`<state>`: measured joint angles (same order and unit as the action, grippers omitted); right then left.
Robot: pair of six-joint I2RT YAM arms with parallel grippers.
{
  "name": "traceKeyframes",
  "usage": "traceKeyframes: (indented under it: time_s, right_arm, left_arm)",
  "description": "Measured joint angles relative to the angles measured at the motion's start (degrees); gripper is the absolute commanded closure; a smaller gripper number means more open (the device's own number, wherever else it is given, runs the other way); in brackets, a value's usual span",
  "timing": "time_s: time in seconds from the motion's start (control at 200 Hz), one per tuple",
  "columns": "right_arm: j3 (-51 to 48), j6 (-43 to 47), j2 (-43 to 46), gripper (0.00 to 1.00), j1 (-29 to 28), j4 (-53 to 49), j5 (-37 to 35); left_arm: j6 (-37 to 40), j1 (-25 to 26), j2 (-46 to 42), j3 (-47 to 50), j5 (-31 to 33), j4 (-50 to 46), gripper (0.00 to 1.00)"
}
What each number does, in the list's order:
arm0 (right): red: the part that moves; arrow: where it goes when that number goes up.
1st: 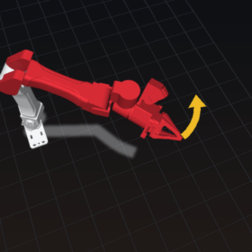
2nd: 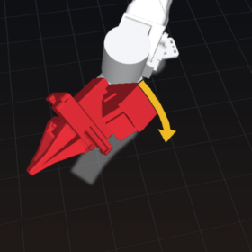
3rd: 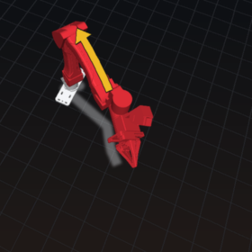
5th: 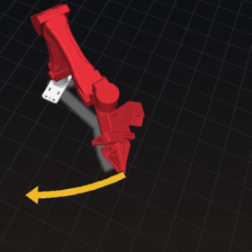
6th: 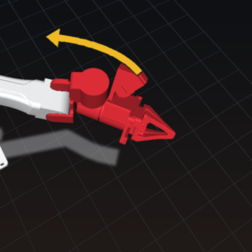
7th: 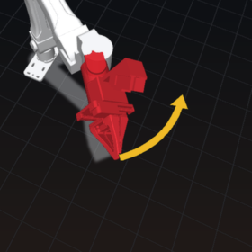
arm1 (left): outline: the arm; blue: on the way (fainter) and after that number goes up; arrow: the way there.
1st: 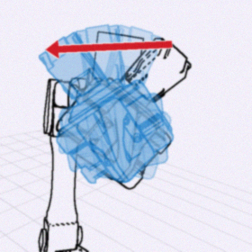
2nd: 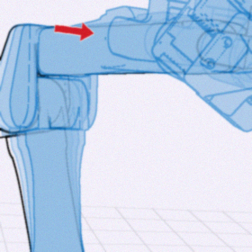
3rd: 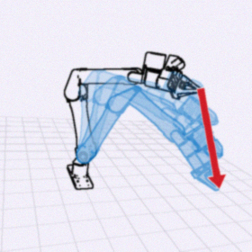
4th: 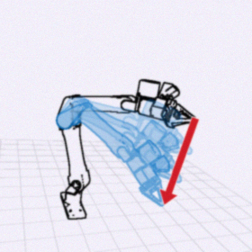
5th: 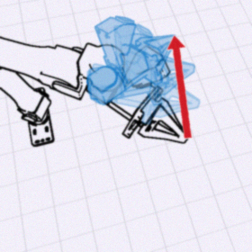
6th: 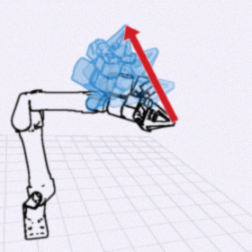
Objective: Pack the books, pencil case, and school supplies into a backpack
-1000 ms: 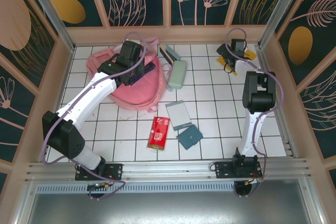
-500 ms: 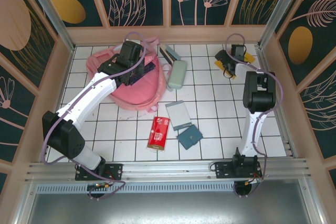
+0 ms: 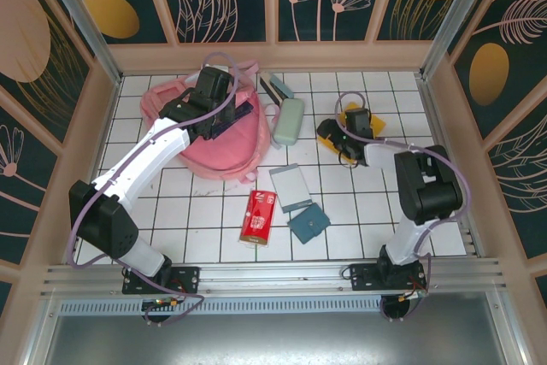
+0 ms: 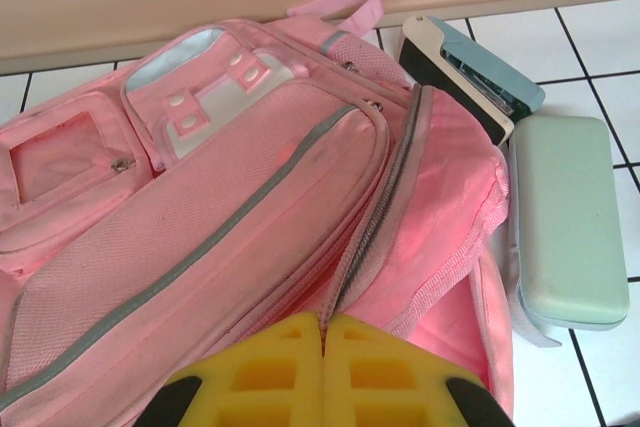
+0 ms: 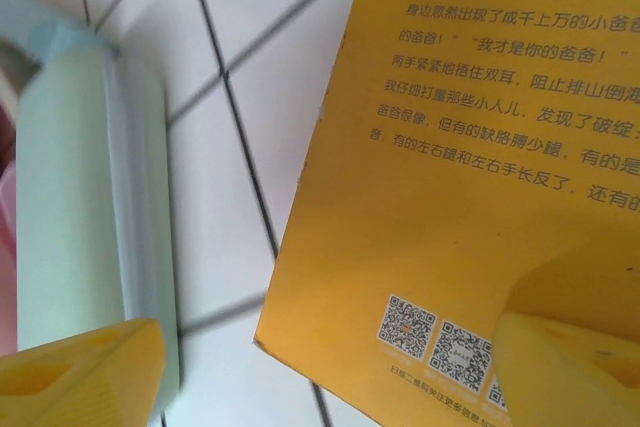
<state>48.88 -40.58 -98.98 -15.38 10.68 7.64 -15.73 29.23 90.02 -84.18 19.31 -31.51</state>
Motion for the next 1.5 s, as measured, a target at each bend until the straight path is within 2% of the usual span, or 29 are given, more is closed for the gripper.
traceKeyframes:
  time_s: [0.095, 0.145, 0.19, 0.215, 0.27, 0.355, 0.385, 0.516, 0.721, 0.841, 0.986, 1.171, 1.501]
  right_arm:
    - [-4.7, -0.2, 4.9, 0.14, -1.6, -1.0, 0.8]
    - [-6.4, -0.2, 7.5, 0.14, -1.9, -2.8, 1.3]
    - [-7.5, -0.1, 9.5, 0.13, -1.9, -4.7, 1.4]
    - [-7.9, 0.0, 10.5, 0.13, -1.9, -5.8, 1.4]
    - [-8.5, 0.5, 13.0, 0.13, -1.9, -7.9, 0.6]
    - [-8.5, 1.3, 16.5, 0.12, -1.9, -9.6, -1.2]
    - [-8.6, 1.6, 17.7, 0.12, -1.8, -9.8, -1.9]
    - [-11.2, 2.3, 23.0, 0.13, -0.2, -9.3, -5.2]
    - [-20.5, 1.7, 26.8, 0.15, 8.7, -5.3, -5.8]
    - [-22.5, 1.6, 26.8, 0.17, 11.7, -3.9, -4.5]
    - [-22.5, 1.7, 25.3, 0.21, 12.9, 1.0, -2.3]
    - [-22.5, 1.2, 20.4, 0.24, 14.2, 5.0, 0.5]
    - [-22.1, 1.1, 15.6, 0.26, 14.3, 8.3, 3.4]
  left_arm:
    - [0.0, 0.0, 0.0, 0.6, 0.2, 0.0, 0.94]
    - [0.0, 0.0, 0.1, 0.7, 0.2, 0.0, 0.86]
    - [0.0, 0.0, 0.3, 0.7, 0.2, 0.2, 0.84]
    - [-0.1, 0.0, 0.4, 0.7, 0.2, 0.5, 0.79]
    - [-0.6, 0.0, 0.7, 0.7, 0.0, 1.7, 0.61]
    - [-0.8, 0.0, 0.7, 0.9, -1.2, 3.2, 0.47]
    - [-1.4, 0.0, 0.7, 1.0, -1.7, 3.9, 0.45]
    - [-4.3, 0.0, 0.6, 2.4, -6.2, 7.7, 0.45]
    - [-10.3, 3.3, 1.0, 9.6, -14.5, 19.1, 0.49]
    - [-12.3, 7.8, 6.3, 8.7, -17.0, 25.2, 0.56]
    - [-14.6, 11.5, 16.4, 5.4, -20.6, 30.4, 0.7]
    - [-15.5, 13.7, 26.7, 0.3, -23.4, 31.7, 0.68]
    - [-15.5, 14.7, 38.7, -10.6, -28.0, 33.0, 0.67]
